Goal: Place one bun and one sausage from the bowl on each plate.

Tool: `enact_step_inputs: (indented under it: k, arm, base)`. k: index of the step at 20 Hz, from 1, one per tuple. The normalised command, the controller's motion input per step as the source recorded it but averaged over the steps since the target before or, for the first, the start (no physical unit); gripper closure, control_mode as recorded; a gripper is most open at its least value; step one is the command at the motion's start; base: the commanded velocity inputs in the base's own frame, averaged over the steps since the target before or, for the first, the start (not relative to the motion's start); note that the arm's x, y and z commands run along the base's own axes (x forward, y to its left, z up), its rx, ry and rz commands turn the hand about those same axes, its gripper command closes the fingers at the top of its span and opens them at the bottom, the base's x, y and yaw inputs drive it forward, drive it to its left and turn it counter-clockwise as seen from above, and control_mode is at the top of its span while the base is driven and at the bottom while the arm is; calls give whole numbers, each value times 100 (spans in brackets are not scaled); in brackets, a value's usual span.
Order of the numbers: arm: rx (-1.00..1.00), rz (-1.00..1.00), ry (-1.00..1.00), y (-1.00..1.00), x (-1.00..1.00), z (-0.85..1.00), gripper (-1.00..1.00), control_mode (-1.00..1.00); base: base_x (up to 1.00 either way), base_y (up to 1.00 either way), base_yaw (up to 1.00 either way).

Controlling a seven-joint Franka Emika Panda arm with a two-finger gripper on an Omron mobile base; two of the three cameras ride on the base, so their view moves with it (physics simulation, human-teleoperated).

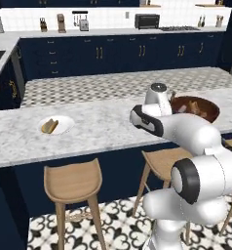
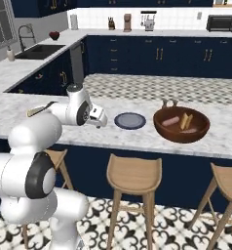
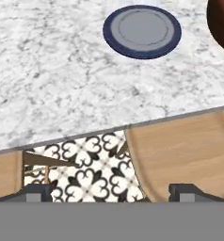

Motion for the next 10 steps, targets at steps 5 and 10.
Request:
enact_step_inputs:
  k: [5,10]
  arm:
    - [0,0,0,0,0,0,-100,100]
    - [0,0,0,0,0,0,-100,100]
  base:
    - [46,-100,-19]
    - [95,-90,2]
